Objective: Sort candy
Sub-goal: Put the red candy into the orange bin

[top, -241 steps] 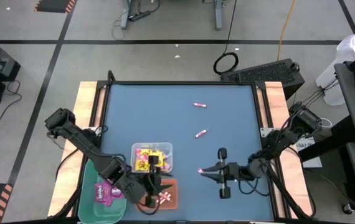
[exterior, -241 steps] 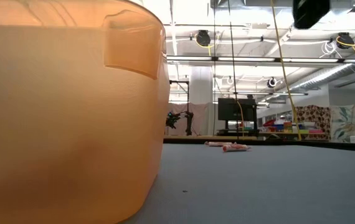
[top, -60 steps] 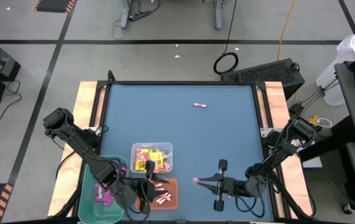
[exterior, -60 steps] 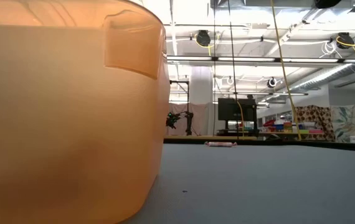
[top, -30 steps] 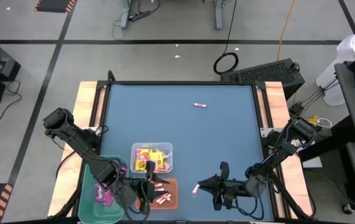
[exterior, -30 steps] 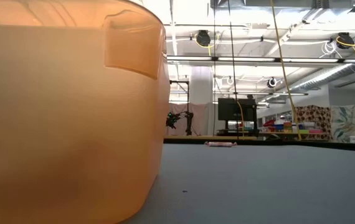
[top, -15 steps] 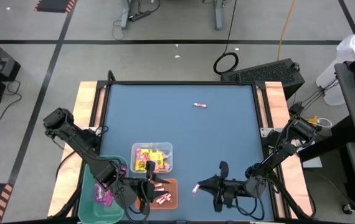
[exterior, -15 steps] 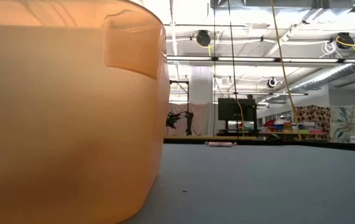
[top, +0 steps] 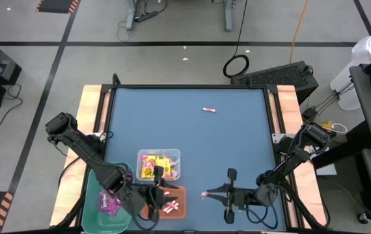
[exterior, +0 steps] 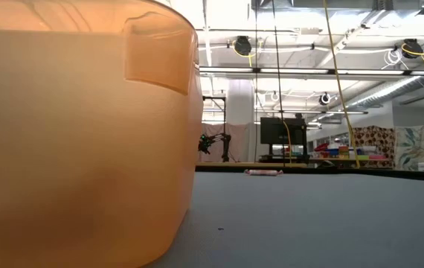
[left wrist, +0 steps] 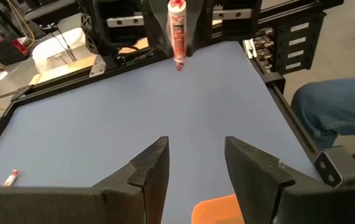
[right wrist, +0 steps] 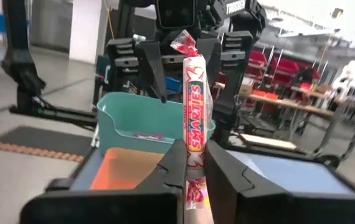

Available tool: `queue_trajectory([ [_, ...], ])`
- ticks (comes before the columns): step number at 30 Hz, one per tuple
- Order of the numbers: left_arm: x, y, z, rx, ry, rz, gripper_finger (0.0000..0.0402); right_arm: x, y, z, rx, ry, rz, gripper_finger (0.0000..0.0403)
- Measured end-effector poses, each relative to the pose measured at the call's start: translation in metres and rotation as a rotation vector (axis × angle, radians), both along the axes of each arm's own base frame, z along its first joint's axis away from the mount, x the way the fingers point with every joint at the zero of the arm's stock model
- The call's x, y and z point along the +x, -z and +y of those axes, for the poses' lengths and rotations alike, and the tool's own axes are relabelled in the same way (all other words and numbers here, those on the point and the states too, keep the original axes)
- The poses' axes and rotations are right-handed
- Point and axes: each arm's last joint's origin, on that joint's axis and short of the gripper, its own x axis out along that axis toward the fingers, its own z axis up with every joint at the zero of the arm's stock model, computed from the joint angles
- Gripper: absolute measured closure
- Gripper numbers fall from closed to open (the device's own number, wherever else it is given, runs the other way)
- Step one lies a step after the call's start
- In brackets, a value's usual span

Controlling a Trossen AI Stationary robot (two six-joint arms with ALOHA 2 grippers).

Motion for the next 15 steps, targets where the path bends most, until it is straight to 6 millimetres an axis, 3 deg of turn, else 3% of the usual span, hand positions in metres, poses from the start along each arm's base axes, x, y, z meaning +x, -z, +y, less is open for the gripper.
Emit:
queue_trajectory([
  [6, 0.0012, 0.0, 0.0016, -0.004, -0.008, 0.0, 0.024, 0.0002, -0.0001, -0.0003, 0.125, -0.008, -0.01, 0.0376],
  [11, 0.0011, 0.0, 0.0013, -0.004, -0.007, 0.0, 0.024, 0.0032, -0.0001, -0.0034, 0.342, -0.011, -0.029, 0.0376],
  [15, 0.0011, 0.0, 0.0013, -0.004, -0.007, 0.0, 0.024, 0.0061, 0.0, -0.0065, 0.386, -0.003, -0.034, 0.0376],
])
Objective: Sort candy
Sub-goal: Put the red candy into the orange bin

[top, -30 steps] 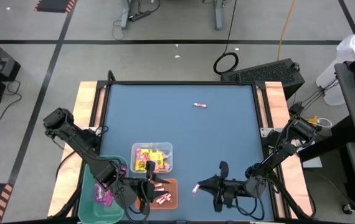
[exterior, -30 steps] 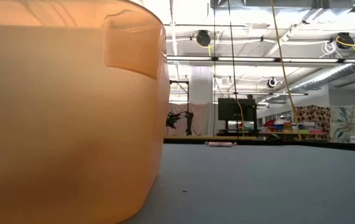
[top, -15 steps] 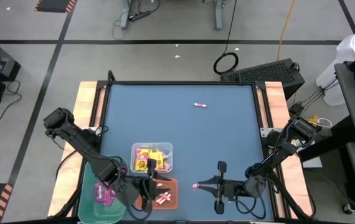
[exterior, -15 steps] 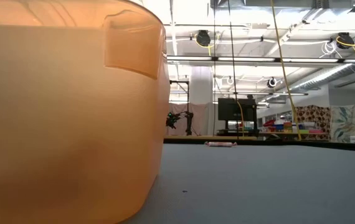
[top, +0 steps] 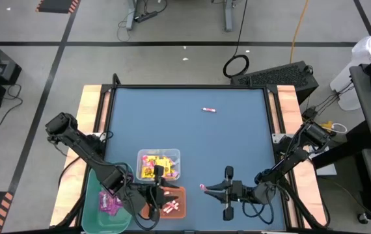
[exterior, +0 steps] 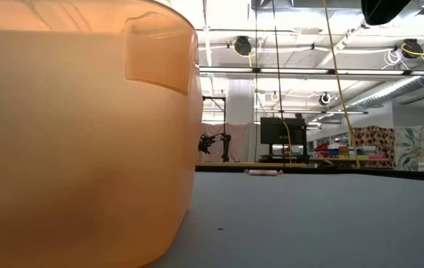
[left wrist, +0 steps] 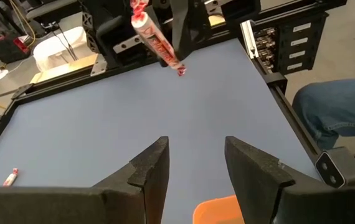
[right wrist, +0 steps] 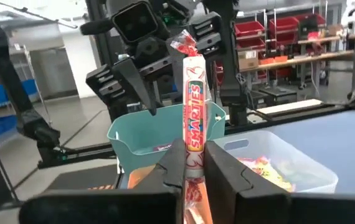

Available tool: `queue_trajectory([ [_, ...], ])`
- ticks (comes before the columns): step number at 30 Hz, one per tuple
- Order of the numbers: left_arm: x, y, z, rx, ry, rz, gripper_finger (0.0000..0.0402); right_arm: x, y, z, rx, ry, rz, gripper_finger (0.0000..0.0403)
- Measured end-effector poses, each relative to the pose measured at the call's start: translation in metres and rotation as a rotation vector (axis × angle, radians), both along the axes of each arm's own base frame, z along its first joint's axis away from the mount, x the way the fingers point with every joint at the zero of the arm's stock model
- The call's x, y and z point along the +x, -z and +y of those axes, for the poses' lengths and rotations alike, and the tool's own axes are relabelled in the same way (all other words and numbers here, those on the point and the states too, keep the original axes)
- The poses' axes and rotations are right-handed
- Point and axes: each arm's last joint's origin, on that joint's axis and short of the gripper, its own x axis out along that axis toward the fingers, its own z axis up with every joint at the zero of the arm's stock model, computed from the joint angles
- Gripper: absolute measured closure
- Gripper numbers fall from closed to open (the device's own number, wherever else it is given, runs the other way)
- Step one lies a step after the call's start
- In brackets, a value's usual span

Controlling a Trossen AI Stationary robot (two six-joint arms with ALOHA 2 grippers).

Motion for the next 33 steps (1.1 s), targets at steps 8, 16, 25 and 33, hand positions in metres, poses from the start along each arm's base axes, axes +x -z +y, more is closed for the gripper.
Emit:
queue_trajectory([
  [8, 0.0, 0.0, 0.0, 0.0, 0.0, 0.0, 0.024, 0.003, 0.001, -0.002, 0.021, -0.044, 0.002, 0.0376],
  [16, 0.001, -0.002, -0.001, -0.021, 0.003, -0.018, 0.024, 0.003, 0.002, -0.002, 0.008, -0.042, 0.013, 0.0376],
  [25, 0.003, -0.004, 0.0, -0.017, 0.02, -0.03, 0.024, 0.004, 0.002, -0.003, -0.034, -0.035, 0.016, 0.0376],
  [33, 0.018, -0.002, -0.001, -0.054, 0.012, -0.106, 0.024, 0.011, 0.002, -0.011, -0.131, 0.005, 0.027, 0.0376],
])
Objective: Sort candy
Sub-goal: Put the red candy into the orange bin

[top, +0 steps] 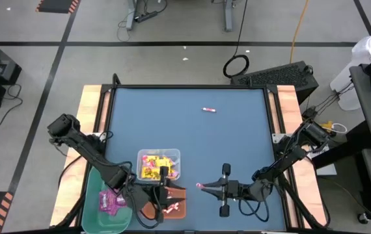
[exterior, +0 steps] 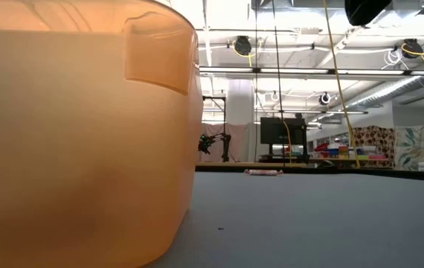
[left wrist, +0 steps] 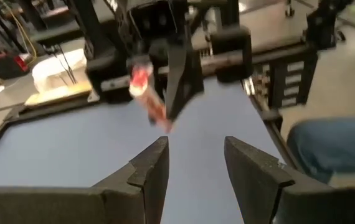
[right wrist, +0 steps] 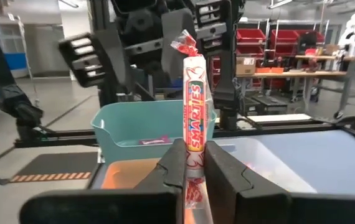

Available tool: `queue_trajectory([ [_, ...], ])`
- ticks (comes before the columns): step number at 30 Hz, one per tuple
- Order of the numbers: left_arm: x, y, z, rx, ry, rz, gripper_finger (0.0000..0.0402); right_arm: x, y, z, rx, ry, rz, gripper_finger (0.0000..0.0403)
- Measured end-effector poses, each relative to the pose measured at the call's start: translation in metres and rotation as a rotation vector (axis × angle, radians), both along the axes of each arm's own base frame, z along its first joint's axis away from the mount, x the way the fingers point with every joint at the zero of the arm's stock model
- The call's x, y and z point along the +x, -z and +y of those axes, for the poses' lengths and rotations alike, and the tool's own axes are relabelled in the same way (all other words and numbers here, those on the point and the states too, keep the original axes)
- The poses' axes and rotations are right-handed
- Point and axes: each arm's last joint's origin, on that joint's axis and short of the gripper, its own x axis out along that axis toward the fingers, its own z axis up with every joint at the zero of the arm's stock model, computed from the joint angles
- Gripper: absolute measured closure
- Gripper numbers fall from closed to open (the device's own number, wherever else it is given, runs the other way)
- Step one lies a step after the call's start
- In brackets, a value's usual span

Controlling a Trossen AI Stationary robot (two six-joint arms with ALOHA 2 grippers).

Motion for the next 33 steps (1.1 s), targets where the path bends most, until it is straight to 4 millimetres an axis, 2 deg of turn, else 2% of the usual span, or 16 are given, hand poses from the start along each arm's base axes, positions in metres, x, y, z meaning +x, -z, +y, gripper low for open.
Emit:
queue_trajectory([
  [3, 0.009, 0.003, 0.002, -0.005, -0.014, -0.028, 0.024, 0.003, 0.0, -0.003, -0.015, 0.005, 0.001, 0.0376],
  [10, 0.028, 0.007, 0.014, -0.066, -0.069, -0.084, 0.024, 0.009, -0.001, -0.007, -0.046, -0.111, -0.012, 0.0376],
  [15, 0.043, 0.012, 0.016, -0.14, 0.046, -0.11, 0.024, 0.01, -0.001, -0.008, -0.044, -0.105, -0.014, 0.0376],
  [21, 0.054, 0.019, 0.019, -0.144, 0.053, -0.153, 0.0245, 0.01, -0.001, -0.008, -0.045, -0.102, -0.014, 0.0376],
  [24, 0.054, 0.02, 0.019, -0.132, 0.056, -0.149, 0.0268, 0.01, -0.001, -0.008, -0.046, -0.103, -0.014, 0.0376],
  [31, 0.054, 0.021, 0.019, -0.107, 0.063, -0.145, 0.0353, 0.01, -0.001, -0.008, -0.053, -0.108, -0.014, 0.0376],
  [33, 0.054, 0.021, 0.019, -0.105, 0.069, -0.137, 0.0357, 0.01, -0.001, -0.008, -0.055, -0.109, -0.012, 0.0372],
])
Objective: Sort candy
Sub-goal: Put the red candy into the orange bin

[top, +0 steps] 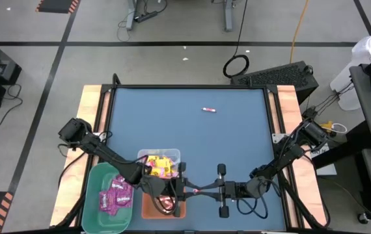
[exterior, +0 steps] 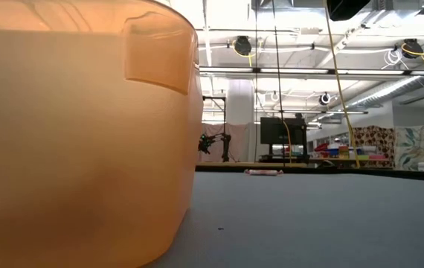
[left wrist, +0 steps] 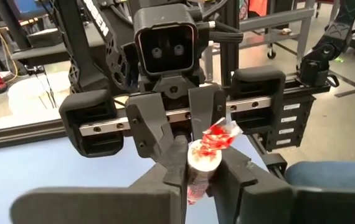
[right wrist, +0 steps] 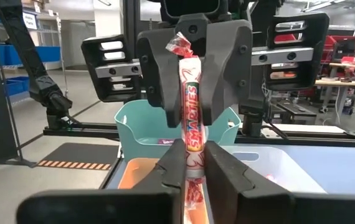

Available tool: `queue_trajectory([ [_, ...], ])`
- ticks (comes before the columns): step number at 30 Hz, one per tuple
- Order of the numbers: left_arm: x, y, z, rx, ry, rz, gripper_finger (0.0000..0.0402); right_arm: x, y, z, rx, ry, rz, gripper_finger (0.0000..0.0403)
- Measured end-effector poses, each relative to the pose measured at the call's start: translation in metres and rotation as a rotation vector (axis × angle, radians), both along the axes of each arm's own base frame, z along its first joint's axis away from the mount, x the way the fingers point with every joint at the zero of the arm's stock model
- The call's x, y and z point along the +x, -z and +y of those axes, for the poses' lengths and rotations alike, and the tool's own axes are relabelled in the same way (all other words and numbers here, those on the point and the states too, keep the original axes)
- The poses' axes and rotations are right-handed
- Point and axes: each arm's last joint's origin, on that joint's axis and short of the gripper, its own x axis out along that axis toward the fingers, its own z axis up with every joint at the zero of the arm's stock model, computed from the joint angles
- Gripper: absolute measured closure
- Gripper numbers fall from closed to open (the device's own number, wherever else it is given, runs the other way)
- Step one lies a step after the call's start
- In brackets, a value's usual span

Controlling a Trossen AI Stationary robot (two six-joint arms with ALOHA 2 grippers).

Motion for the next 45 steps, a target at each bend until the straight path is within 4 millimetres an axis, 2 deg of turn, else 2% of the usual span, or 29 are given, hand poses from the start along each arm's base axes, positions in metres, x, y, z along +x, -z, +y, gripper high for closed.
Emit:
queue_trajectory([
  [3, 0.0, 0.001, 0.0, 0.004, 0.005, 0.012, 0.0357, 0.0, 0.001, 0.0, -0.004, 0.001, 0.006, 0.0353],
  [8, -0.006, -0.003, 0.001, 0.015, 0.015, 0.049, 0.0351, -0.001, 0.004, 0.0, 0.008, 0.058, 0.032, 0.0289],
  [12, -0.018, -0.005, 0.0, 0.002, 0.031, 0.141, 0.0342, -0.001, 0.009, 0.0, 0.002, 0.068, 0.074, 0.0244],
  [16, -0.03, -0.001, -0.006, -0.016, 0.036, 0.233, 0.0339, -0.001, 0.014, 0.0, -0.006, 0.066, 0.12, 0.0219],
  [20, -0.044, 0.009, -0.019, -0.073, 0.076, 0.369, 0.0337, -0.001, 0.02, 0.0, 0.004, 0.064, 0.164, 0.0212],
  [25, -0.064, 0.025, -0.029, -0.102, 0.037, 0.553, 0.0335, -0.002, 0.023, -0.001, 0.007, 0.062, 0.189, 0.0211],
  [31, -0.084, 0.037, -0.032, -0.06, -0.052, 0.689, 0.0334, -0.002, 0.023, -0.001, 0.008, 0.061, 0.189, 0.0211],
  [38, -0.087, 0.04, -0.034, -0.027, -0.075, 0.687, 0.0334, -0.002, 0.023, -0.001, 0.008, 0.061, 0.189, 0.0211],
  [45, -0.08, 0.067, -0.039, 0.045, -0.08, 0.739, 0.0334, -0.002, 0.023, -0.001, 0.008, 0.061, 0.189, 0.0211],
])
